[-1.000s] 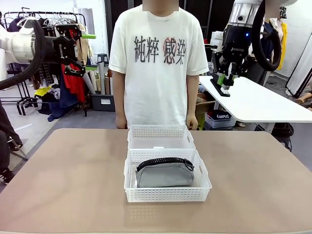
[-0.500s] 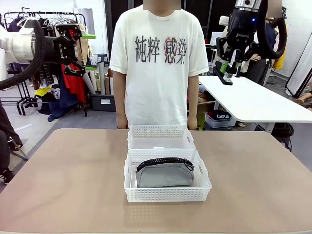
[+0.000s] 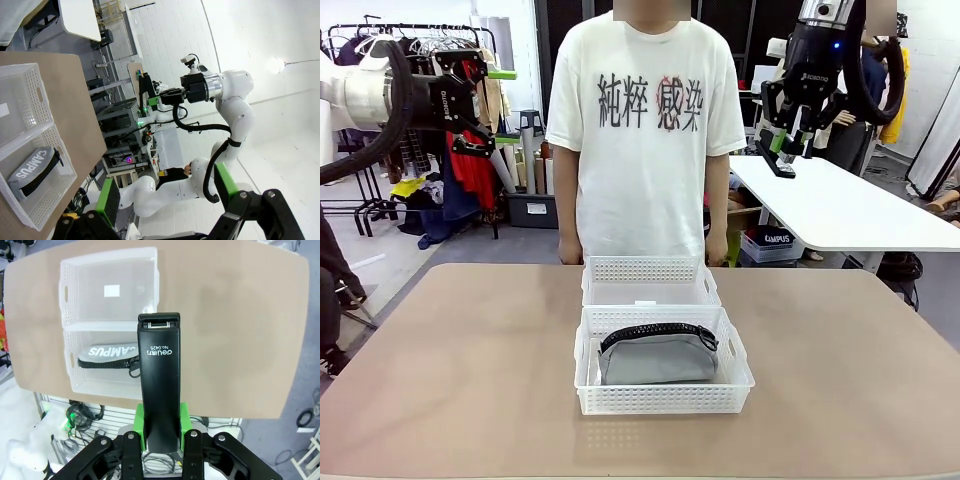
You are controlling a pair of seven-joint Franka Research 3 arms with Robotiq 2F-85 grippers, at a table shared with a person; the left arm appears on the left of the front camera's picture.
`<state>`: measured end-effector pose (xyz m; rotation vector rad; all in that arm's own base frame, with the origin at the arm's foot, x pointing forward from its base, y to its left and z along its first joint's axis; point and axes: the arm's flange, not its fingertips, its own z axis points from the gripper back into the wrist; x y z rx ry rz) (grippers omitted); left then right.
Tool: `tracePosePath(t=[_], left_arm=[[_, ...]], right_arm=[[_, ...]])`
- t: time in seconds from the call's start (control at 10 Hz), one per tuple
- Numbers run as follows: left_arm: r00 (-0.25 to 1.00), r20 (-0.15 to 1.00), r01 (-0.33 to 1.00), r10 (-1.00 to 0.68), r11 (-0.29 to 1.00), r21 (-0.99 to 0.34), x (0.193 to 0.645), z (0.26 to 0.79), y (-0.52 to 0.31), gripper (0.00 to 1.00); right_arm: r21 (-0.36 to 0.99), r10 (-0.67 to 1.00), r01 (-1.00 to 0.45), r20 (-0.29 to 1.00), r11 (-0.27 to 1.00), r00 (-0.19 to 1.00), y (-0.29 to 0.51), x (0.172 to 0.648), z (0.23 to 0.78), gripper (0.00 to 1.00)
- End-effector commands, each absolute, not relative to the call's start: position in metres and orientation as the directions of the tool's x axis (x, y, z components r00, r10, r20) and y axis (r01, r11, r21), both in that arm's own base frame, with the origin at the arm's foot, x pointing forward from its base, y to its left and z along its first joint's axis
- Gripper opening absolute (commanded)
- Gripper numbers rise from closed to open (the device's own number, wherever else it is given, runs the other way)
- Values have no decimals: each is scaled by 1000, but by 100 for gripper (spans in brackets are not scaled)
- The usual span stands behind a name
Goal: Distribute items into two baskets.
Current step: Place the picked Stapler into the Organizing basket as instructed by the person.
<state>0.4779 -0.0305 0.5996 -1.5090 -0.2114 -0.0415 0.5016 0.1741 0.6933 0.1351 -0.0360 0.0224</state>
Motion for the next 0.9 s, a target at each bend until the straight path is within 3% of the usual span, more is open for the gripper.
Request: tracePosePath(t=[0.0,0.8], left_arm=[[979,169,163,110,67,-984,477,602,-30,100],[979,169,163,110,67,-984,477,602,-30,100]], right_arm=[[134,19,-24,41,991,999,174,499,696,0],[134,19,-24,41,991,999,174,499,696,0]])
